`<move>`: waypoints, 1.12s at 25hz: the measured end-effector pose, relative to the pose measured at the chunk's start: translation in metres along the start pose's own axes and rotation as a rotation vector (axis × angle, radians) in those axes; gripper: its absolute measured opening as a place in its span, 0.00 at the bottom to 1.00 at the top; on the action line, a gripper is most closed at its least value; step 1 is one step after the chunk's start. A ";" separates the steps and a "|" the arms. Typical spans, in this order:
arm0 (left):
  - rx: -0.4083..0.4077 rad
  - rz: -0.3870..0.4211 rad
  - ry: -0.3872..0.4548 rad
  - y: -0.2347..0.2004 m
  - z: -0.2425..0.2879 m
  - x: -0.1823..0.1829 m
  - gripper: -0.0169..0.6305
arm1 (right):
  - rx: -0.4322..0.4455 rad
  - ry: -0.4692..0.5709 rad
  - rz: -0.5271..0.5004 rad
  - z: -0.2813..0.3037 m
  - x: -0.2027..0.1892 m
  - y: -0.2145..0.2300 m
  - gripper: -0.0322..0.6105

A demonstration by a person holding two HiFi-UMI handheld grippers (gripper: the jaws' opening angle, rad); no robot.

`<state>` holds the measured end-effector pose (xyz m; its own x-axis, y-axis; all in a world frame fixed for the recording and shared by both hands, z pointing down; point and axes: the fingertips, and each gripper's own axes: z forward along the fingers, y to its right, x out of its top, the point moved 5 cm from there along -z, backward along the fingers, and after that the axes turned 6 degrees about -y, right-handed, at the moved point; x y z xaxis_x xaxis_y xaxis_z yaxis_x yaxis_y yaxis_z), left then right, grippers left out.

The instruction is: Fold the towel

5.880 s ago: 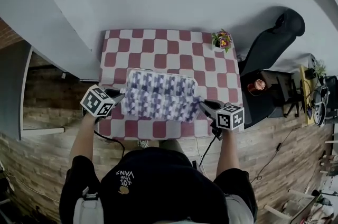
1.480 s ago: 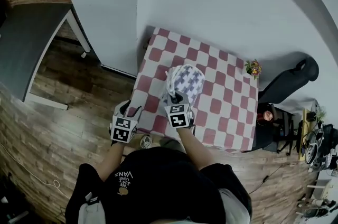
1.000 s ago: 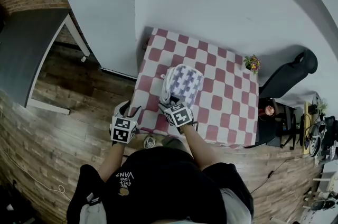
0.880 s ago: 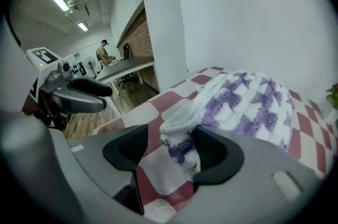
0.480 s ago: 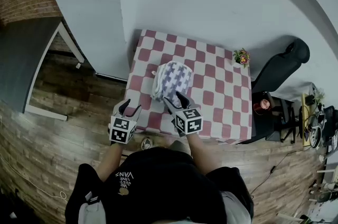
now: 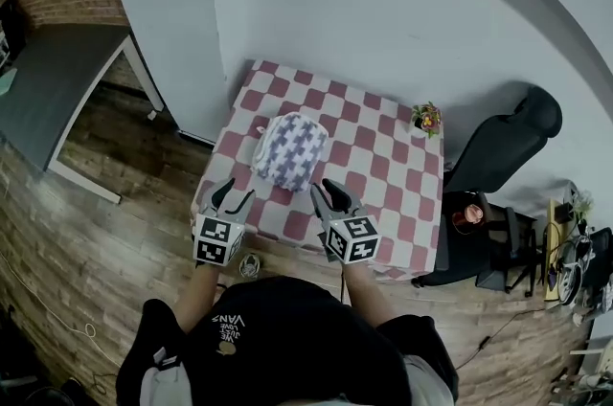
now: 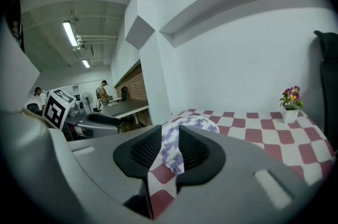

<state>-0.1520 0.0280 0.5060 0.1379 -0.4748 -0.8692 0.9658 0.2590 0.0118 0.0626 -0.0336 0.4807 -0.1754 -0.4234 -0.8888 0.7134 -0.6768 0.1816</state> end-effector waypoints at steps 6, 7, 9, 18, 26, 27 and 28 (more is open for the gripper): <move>0.113 -0.049 0.048 0.053 -0.040 -0.004 0.22 | 0.049 0.057 -0.013 -0.054 -0.013 0.020 0.06; 0.129 -0.062 0.061 0.062 -0.047 -0.004 0.18 | 0.064 0.062 -0.006 -0.062 -0.016 0.023 0.06; 0.158 -0.071 0.081 0.082 -0.060 -0.005 0.11 | 0.094 0.061 0.005 -0.076 -0.024 0.029 0.06; 0.205 -0.056 0.017 0.155 -0.108 -0.037 0.04 | 0.189 0.054 -0.036 -0.114 -0.048 0.025 0.06; 0.246 -0.066 -0.005 0.177 -0.140 -0.053 0.04 | 0.256 0.018 -0.060 -0.134 -0.067 0.000 0.06; 0.250 -0.058 -0.003 0.179 -0.144 -0.051 0.04 | 0.262 0.015 -0.062 -0.137 -0.069 -0.003 0.06; 0.253 -0.046 0.002 0.181 -0.149 -0.048 0.04 | 0.266 0.010 -0.065 -0.140 -0.071 -0.006 0.06</move>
<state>-0.0163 0.2234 0.4765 0.0926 -0.4798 -0.8725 0.9953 0.0186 0.0954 0.1658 0.0847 0.4837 -0.2071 -0.3686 -0.9062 0.4973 -0.8374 0.2270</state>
